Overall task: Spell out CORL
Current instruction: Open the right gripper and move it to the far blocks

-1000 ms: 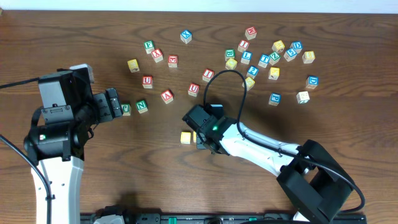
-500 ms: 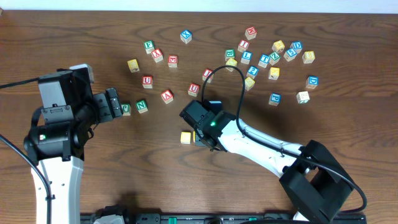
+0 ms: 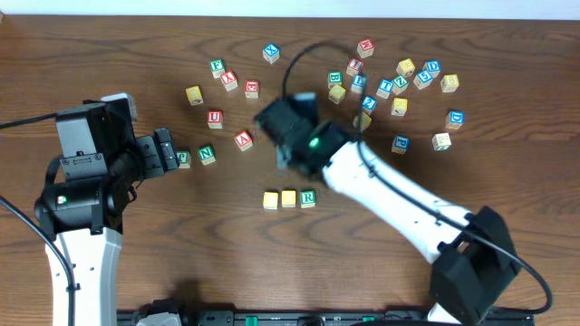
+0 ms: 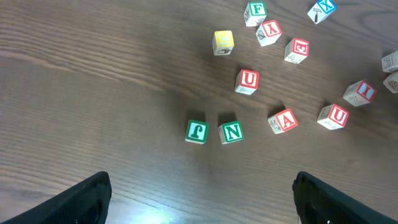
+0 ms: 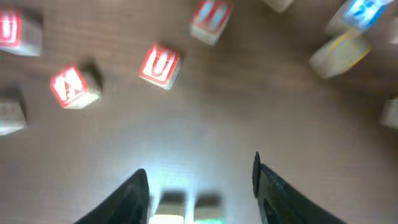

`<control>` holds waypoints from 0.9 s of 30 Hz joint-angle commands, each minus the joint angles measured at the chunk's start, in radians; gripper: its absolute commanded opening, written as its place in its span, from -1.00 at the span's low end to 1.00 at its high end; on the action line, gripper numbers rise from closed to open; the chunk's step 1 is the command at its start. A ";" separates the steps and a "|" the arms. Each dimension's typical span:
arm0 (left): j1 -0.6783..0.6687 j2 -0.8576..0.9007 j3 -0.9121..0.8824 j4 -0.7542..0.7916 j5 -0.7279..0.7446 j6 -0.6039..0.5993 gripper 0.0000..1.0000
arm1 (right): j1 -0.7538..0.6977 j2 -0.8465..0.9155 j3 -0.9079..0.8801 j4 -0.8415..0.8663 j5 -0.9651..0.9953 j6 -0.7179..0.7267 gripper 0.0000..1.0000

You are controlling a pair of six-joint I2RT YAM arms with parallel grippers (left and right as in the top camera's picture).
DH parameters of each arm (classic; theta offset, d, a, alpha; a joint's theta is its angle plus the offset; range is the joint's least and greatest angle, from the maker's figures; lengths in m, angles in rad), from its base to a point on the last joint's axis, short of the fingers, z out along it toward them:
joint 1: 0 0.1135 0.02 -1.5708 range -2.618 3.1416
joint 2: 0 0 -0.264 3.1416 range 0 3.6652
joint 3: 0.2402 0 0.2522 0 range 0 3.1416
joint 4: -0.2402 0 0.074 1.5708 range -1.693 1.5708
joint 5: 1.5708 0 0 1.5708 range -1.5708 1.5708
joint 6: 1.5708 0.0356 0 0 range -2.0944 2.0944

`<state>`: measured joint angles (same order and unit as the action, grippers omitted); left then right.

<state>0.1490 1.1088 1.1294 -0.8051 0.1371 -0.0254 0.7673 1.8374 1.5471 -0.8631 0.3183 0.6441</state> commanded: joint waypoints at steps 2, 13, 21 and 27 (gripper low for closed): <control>0.004 -0.005 0.020 -0.002 0.011 0.006 0.83 | -0.160 -0.001 0.171 -0.074 -0.008 -0.048 -0.12; 0.004 -0.005 0.020 -0.002 0.011 0.006 0.84 | -0.338 0.114 0.378 -0.107 -0.041 -0.077 0.06; 0.004 -0.005 0.020 -0.002 0.011 0.006 0.83 | -0.368 0.407 0.667 -0.257 -0.083 -0.081 0.21; 0.004 -0.005 0.020 -0.002 0.011 0.006 0.83 | -0.415 0.505 0.829 -0.320 -0.120 -0.085 0.27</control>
<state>0.1490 1.1088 1.1294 -0.8051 0.1371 -0.0254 0.3870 2.3219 2.2860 -1.1648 0.2264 0.5705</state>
